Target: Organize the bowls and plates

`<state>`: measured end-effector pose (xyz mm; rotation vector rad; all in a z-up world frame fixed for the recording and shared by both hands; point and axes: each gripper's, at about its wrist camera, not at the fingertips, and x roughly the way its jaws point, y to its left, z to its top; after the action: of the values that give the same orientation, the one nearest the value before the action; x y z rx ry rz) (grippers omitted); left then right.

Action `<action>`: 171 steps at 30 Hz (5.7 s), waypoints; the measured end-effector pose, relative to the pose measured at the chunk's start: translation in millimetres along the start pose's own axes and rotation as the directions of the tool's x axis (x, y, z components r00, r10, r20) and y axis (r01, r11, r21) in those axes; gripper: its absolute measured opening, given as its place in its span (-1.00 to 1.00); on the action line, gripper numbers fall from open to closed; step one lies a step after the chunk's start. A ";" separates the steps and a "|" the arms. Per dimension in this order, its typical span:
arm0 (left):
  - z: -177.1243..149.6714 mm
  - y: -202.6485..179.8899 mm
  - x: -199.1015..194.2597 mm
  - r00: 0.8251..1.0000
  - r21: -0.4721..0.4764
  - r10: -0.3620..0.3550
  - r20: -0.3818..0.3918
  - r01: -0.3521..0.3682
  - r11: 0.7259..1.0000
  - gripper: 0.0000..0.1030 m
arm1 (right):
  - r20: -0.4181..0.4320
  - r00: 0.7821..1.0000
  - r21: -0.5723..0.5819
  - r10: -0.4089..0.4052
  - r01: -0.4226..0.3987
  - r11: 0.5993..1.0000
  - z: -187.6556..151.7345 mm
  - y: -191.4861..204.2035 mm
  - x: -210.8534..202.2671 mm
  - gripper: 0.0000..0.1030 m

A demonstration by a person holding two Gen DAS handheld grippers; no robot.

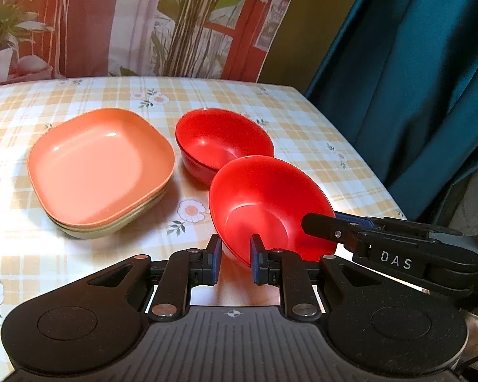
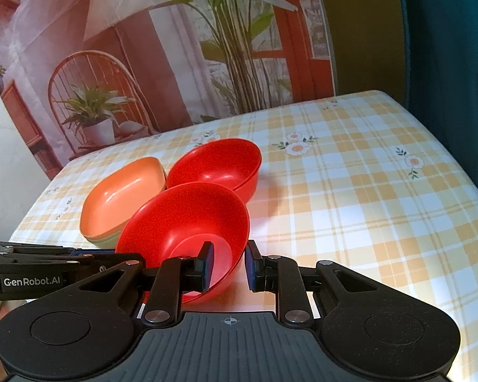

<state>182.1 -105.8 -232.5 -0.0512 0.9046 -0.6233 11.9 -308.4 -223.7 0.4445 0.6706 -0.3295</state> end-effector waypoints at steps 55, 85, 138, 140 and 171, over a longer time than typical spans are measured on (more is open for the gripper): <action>90.2 27.3 70.8 0.996 0.062 0.048 -0.078 -0.043 0.997 -0.61 | 0.018 1.000 -0.016 0.013 -0.012 1.000 74.1 -10.2 78.4 -0.55; 110.0 34.8 95.8 0.992 0.092 0.107 -0.061 -0.101 0.991 -0.49 | -0.002 1.000 0.071 0.006 -0.006 0.997 56.4 -20.8 86.3 -0.47; 100.4 83.8 -4.4 0.987 -0.004 0.149 0.059 -0.149 0.989 -0.46 | -0.017 0.993 -0.071 0.120 -0.121 0.990 84.4 96.1 99.0 -0.44; 97.1 90.0 -4.9 0.986 -0.016 0.156 0.055 -0.155 0.988 -0.46 | -0.031 0.992 -0.082 0.120 -0.122 0.989 82.6 102.1 104.5 -0.44; 65.6 116.8 12.2 0.981 -0.059 0.192 -0.006 -0.192 0.980 -0.46 | -0.102 0.993 -0.180 0.065 -0.083 0.980 63.8 122.9 138.1 -0.44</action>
<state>293.3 -30.0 -234.5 -0.0171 0.9155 -0.4164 199.9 -255.4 -234.9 0.3092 0.7690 -0.1744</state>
